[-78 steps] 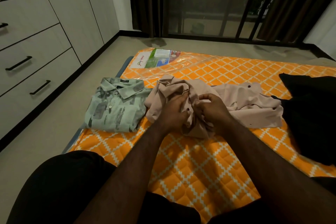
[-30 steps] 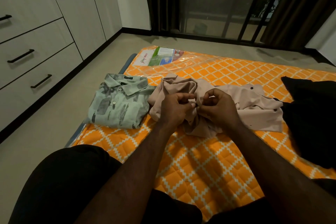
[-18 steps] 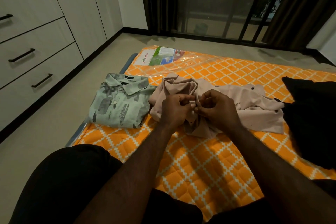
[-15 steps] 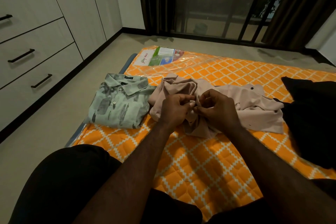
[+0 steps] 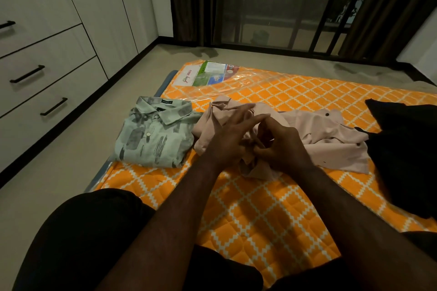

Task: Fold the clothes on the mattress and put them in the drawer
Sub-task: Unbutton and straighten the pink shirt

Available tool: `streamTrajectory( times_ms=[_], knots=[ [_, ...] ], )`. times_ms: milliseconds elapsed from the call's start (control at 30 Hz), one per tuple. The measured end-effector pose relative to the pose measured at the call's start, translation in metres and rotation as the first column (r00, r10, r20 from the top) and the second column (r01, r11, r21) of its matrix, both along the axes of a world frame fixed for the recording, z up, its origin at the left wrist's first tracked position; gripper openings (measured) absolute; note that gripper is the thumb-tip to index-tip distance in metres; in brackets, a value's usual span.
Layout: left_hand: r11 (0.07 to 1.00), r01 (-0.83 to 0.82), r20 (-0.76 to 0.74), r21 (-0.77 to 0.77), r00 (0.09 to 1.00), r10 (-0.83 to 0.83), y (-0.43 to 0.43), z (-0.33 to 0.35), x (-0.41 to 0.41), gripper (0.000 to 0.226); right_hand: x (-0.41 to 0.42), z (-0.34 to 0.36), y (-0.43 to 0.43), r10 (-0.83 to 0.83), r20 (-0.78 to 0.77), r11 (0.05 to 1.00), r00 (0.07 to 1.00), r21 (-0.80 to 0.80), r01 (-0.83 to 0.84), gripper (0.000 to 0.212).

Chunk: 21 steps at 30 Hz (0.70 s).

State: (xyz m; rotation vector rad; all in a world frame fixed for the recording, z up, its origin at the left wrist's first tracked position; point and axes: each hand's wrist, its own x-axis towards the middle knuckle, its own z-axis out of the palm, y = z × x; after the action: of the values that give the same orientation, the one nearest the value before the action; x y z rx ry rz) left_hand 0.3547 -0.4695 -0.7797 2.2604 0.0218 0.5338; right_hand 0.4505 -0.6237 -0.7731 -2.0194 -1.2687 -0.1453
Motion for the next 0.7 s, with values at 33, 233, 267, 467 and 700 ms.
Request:
streamTrajectory(
  times_ms=[33,233,267,467,700],
  knots=[
    [0.999,0.051,-0.035,0.002,0.998,-0.051,0.002,0.000,0.000,0.079,0.001,0.000,-0.001,0.007,0.003,1.000,1.000,0.003,-0.007,0.046],
    [0.984,-0.092,-0.022,0.153,0.995,0.097,0.004,-0.002,0.000,0.013,0.002,-0.003,-0.002,-0.063,0.005,0.997,0.998,0.049,0.063,0.032],
    [0.982,-0.116,-0.002,0.146,0.993,0.118,0.003,-0.002,0.001,0.012,0.002,-0.002,-0.001,-0.082,0.001,0.994,0.997,0.070,0.081,0.030],
    [0.968,-0.205,0.029,0.148,0.979,0.203,-0.003,0.000,0.003,0.015,-0.001,-0.002,0.001,-0.166,-0.089,0.975,0.982,0.135,0.177,0.026],
    [0.956,-0.205,0.106,0.209,0.977,0.186,-0.010,0.002,0.004,0.011,-0.002,-0.002,0.005,-0.184,-0.142,0.963,0.973,0.174,0.208,0.036]
  ],
)
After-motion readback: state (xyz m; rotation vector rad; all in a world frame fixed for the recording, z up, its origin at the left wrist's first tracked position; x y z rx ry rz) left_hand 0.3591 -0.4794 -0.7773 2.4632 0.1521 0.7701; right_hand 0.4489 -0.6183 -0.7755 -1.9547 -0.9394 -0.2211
